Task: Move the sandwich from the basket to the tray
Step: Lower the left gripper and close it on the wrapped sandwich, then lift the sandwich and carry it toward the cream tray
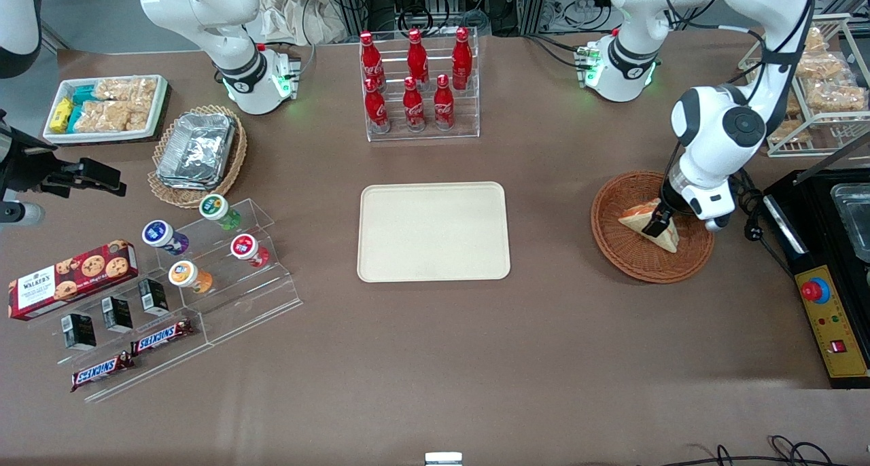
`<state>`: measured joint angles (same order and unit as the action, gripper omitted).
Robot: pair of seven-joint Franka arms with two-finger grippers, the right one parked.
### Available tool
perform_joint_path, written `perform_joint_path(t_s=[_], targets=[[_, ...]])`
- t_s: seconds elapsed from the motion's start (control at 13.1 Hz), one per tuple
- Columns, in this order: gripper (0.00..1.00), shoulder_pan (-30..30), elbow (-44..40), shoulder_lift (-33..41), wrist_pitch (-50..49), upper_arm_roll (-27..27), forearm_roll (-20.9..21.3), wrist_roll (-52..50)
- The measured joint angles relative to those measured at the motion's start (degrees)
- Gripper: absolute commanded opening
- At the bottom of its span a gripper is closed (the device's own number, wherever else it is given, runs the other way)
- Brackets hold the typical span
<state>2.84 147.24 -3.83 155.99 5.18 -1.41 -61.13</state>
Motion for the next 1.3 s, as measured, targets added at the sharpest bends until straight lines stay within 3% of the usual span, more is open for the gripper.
perform_joint_path(t_s=[0.61, 1.07, 1.3], targets=[[0.00, -0.1, -1.3, 1.4, -1.1, 0.1, 0.2, 2.4], [0.00, -0.2, -10.8, 9.1, -21.6, 3.4, 0.3, 12.3], [0.00, -0.4, -23.3, 9.1, -37.7, 8.8, 0.3, 13.9]])
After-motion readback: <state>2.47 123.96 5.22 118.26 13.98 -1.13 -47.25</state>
